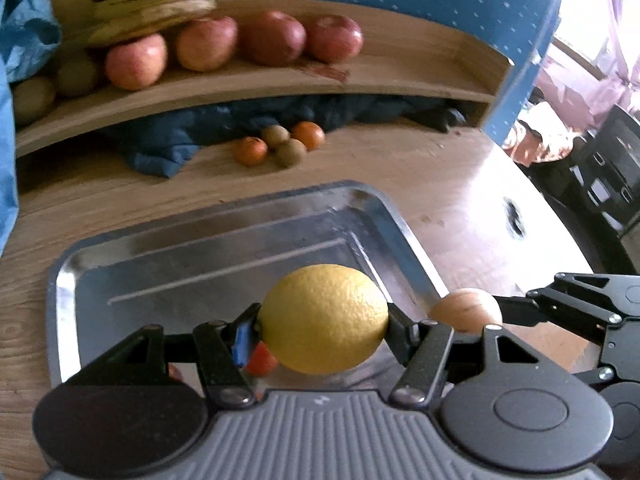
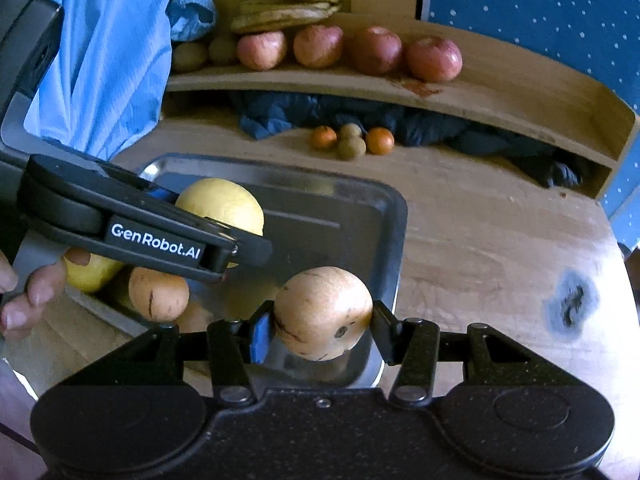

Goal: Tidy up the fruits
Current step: 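Carry the lemon with the left tool onto the tray while the right tool carries the pale fruit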

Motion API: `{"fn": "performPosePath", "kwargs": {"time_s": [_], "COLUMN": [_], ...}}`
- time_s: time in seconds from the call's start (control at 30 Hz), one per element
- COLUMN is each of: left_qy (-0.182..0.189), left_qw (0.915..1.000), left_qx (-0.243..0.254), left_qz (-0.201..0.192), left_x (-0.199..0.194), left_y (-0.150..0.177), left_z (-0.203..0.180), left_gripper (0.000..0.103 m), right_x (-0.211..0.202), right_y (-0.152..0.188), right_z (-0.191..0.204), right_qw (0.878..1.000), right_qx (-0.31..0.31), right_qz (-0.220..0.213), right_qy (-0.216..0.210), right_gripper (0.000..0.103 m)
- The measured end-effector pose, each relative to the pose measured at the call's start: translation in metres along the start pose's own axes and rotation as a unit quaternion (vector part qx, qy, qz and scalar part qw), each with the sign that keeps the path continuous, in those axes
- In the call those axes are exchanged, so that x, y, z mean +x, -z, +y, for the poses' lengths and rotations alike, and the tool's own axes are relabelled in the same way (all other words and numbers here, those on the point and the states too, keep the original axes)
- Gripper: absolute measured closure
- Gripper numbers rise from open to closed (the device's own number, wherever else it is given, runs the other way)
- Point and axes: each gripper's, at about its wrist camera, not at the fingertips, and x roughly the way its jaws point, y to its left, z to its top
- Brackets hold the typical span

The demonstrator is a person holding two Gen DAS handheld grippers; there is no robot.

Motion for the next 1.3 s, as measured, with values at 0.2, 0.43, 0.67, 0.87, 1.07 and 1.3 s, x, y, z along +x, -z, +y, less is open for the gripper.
{"fn": "performPosePath", "kwargs": {"time_s": [0.2, 0.43, 0.67, 0.87, 1.07, 1.3], "left_qy": [0.001, -0.008, -0.005, -0.012, -0.014, -0.009], "left_qw": [0.9999, 0.9996, 0.9992, 0.9985, 0.9984, 0.999], "left_qx": [0.008, 0.014, 0.024, 0.024, 0.02, 0.012], "left_qz": [0.013, 0.025, 0.032, 0.047, 0.05, 0.043], "left_x": [0.003, 0.007, 0.01, 0.015, 0.015, 0.009], "left_y": [0.007, 0.013, 0.013, 0.016, 0.017, 0.014], "left_z": [-0.011, -0.013, -0.017, -0.017, -0.017, -0.017], "left_gripper": [0.036, 0.036, 0.036, 0.036, 0.036, 0.035], "right_x": [0.0, 0.004, 0.01, 0.013, 0.015, 0.015], "right_y": [0.01, 0.011, 0.01, 0.012, 0.012, 0.012], "right_z": [0.0, 0.003, 0.006, 0.005, 0.004, 0.007], "right_qw": [1.0, 1.0, 0.999, 0.999, 0.999, 0.998], "right_qx": [-0.007, -0.025, -0.037, -0.039, -0.041, -0.05], "right_qz": [0.009, 0.014, 0.017, 0.022, 0.023, 0.025], "right_qy": [-0.003, -0.004, -0.007, -0.006, -0.007, -0.006], "right_gripper": [0.051, 0.051, 0.051, 0.051, 0.051, 0.051]}}
